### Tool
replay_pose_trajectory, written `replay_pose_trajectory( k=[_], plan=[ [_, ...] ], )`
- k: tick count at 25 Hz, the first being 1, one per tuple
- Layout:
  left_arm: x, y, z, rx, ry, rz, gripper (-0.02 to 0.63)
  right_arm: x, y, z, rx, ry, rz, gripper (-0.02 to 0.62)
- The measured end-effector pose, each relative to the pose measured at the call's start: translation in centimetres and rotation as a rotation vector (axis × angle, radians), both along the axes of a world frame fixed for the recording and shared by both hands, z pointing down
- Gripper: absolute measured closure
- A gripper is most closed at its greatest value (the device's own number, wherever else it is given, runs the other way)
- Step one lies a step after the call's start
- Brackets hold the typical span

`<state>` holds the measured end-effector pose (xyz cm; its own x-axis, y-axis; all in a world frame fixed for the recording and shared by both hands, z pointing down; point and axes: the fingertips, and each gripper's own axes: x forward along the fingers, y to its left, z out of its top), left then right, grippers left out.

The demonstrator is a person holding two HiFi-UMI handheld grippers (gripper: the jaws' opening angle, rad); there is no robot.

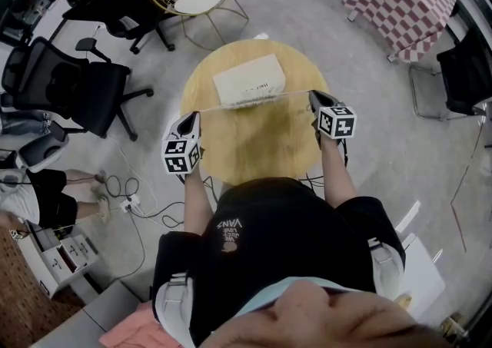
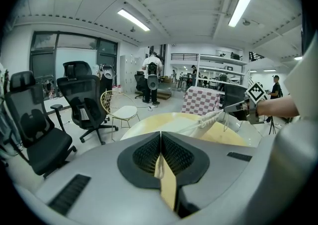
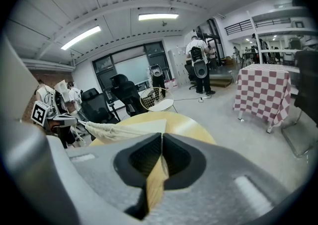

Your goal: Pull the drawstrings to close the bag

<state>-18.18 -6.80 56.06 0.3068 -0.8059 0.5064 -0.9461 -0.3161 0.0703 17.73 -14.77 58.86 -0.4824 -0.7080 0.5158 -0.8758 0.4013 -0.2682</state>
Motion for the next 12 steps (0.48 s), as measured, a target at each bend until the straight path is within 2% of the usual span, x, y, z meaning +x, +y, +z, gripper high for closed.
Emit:
replay_pose_trajectory(
  k=[12],
  plan=[
    [-0.82, 0.23, 0.42, -0.013, 0.03, -0.026, 0.589, 0.55, 0.04, 0.34, -0.012, -0.011, 0.02, 0.592]
  ],
)
